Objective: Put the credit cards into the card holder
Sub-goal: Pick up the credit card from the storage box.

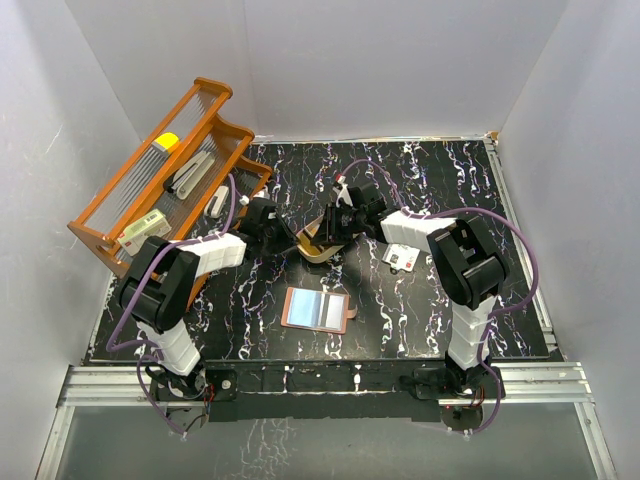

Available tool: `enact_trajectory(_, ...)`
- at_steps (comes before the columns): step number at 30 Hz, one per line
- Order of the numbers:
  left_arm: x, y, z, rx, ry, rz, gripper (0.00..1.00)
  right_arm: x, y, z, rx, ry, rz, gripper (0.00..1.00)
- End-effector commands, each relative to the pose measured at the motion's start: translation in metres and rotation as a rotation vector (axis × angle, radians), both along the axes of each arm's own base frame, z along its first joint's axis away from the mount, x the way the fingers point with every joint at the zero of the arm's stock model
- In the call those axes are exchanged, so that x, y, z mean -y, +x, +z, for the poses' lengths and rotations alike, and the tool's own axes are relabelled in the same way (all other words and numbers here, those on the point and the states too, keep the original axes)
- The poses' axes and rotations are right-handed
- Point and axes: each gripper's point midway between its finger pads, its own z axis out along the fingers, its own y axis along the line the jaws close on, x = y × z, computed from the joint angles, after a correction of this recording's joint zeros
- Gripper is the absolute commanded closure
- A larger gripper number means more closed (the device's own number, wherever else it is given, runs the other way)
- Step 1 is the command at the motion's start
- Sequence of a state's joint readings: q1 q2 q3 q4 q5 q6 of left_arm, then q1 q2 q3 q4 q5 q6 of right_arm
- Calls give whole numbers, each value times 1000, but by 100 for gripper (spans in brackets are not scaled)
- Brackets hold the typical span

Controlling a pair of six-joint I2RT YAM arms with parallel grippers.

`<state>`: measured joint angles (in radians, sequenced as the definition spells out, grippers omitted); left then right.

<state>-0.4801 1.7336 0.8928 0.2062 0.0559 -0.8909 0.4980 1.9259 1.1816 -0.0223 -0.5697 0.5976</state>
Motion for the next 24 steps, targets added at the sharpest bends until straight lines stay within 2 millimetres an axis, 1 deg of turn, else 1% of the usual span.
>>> enact_trajectory(1,0,-10,7,-11,-20,-6,100,13,8,4,62,-81,-47,86)
enact_trajectory(3,1,-11,10,-9,-24,-10,100,16,10,7,79,-101,-54,93)
enact_trajectory(7,1,-10,17,6,-32,-12,97,24,17,20,131,-144,-89,99)
enact_trajectory(10,1,-9,20,9,-28,-12,97,29,22,33,178,-157,-114,100)
enact_trajectory(12,0,-9,21,8,-23,-14,97,31,22,38,194,-158,-118,100)
enact_trajectory(14,2,-10,25,8,-25,-24,93,30,22,42,207,-152,-110,100)
enact_trajectory(15,2,-10,28,11,-28,-27,90,30,22,44,210,-148,-105,100)
enact_trajectory(18,4,-10,45,38,-48,-38,80,29,22,52,225,-134,-100,100)
enact_trajectory(20,5,-10,61,64,-65,-44,74,29,22,57,232,-131,-102,100)
enact_trajectory(22,6,-11,82,94,-81,-50,65,29,22,74,262,-109,-104,100)
enact_trajectory(24,6,-13,98,117,-96,-55,58,31,20,84,274,-95,-103,100)
